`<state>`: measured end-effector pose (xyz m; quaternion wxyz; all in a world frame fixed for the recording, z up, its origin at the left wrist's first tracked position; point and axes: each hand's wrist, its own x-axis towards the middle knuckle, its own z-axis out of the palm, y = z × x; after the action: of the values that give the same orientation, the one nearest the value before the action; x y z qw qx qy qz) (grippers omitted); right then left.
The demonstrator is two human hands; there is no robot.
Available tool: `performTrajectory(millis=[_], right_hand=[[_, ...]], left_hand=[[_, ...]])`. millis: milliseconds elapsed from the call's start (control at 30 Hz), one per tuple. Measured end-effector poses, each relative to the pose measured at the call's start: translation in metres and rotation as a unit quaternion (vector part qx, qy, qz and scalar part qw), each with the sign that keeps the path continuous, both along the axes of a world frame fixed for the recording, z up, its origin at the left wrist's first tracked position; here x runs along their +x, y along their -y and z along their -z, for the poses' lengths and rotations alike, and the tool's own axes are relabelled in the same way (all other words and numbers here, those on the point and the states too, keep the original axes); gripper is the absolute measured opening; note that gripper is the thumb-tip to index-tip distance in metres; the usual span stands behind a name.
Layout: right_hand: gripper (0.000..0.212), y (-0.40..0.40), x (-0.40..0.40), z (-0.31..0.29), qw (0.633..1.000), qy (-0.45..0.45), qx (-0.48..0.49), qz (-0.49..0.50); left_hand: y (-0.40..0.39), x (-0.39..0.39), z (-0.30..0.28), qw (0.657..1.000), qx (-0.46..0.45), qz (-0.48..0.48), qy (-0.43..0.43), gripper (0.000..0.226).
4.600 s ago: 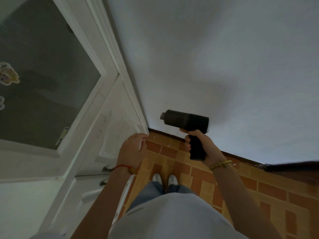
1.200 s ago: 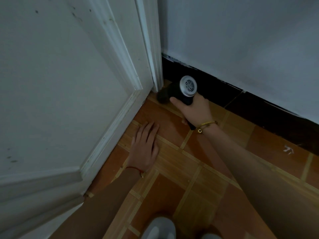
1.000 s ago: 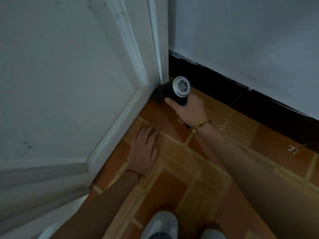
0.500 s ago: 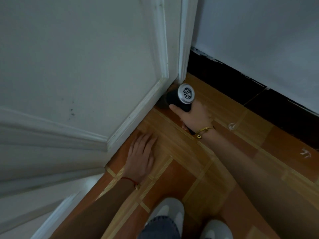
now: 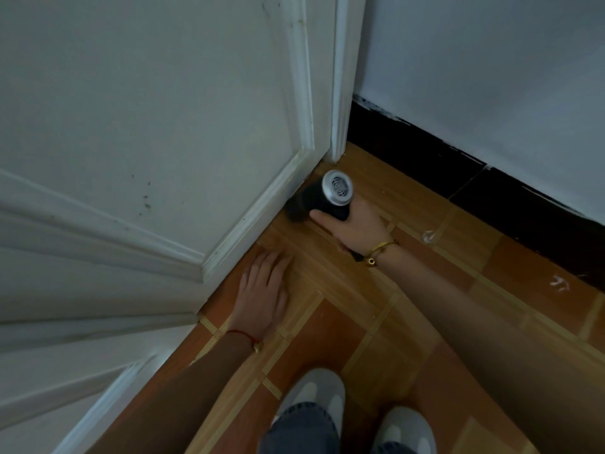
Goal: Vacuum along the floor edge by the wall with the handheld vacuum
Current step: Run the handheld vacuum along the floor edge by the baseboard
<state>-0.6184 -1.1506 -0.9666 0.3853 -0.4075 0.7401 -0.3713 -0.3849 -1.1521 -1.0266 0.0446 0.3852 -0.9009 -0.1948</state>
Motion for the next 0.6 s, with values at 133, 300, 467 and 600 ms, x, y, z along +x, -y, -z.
performTrajectory(millis=[133, 300, 467, 600], right_hand=[[0.044, -0.004, 0.007, 0.003, 0.999, -0.024, 0.001, -0.026], [0.058, -0.002, -0.017, 0.003, 0.991, -0.104, -0.021, 0.076], [0.069, -0.006, -0.054, 0.010, 0.972, -0.159, -0.031, 0.168], [0.071, -0.016, -0.073, 0.016, 0.965, -0.155, -0.026, 0.212]], left_hand=[[0.000, -0.008, 0.000, 1.000, 0.008, 0.015, 0.006, 0.054], [0.002, -0.020, 0.002, 0.999, 0.010, 0.037, 0.001, 0.053], [0.013, -0.049, 0.006, 0.997, -0.003, 0.073, -0.007, 0.051], [0.024, -0.080, 0.009, 0.995, -0.009, 0.096, -0.004, 0.053]])
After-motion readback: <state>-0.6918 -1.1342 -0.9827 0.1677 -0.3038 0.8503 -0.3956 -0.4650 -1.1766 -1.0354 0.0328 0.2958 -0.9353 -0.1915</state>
